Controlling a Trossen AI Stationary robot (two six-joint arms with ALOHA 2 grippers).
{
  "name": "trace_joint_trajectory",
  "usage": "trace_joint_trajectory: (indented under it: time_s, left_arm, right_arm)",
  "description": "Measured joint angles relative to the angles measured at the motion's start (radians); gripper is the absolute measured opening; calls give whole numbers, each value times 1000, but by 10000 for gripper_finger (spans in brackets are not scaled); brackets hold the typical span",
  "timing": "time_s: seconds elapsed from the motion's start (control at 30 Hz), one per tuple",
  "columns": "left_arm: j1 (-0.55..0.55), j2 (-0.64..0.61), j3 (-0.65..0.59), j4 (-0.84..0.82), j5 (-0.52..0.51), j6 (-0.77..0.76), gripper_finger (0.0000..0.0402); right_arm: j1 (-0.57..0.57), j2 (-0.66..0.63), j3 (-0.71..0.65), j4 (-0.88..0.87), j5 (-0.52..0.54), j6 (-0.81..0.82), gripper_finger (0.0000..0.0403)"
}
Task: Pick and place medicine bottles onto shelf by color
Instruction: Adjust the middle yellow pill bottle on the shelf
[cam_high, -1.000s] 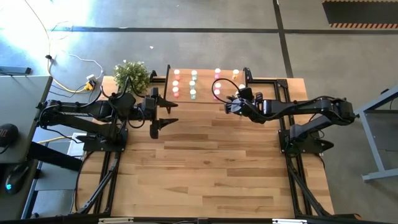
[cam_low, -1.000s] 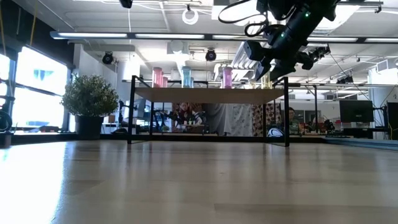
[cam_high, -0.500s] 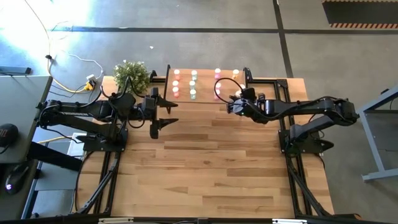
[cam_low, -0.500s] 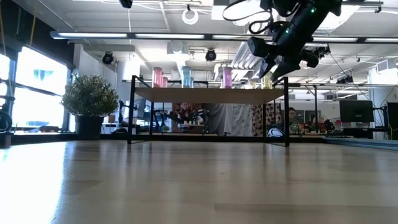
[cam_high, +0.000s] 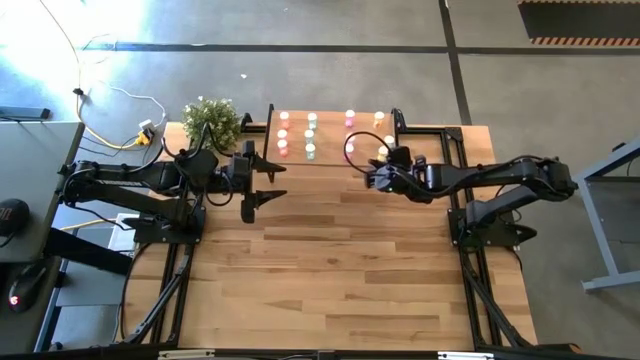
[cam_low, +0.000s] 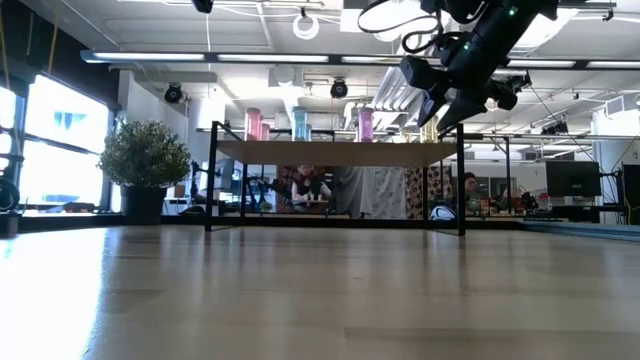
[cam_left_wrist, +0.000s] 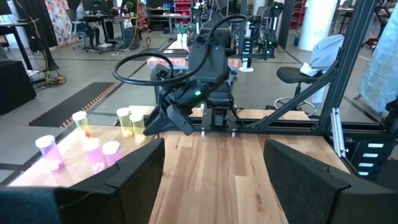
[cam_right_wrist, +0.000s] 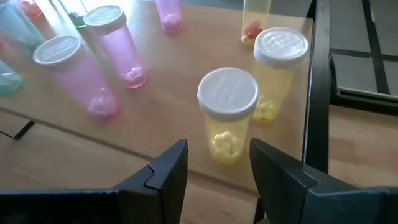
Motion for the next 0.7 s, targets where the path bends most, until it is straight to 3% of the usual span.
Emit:
trace_joint_trajectory:
  time_s: [0.5, 0.7]
  left_arm:
    - [0, 0, 0, -1, 0, -3, 266]
    - [0, 0, 0, -5, 1, -4, 266]
  right_arm:
    - [98, -18, 4, -11, -28, 106, 165]
    - [140, -29, 120, -88, -18, 105, 165]
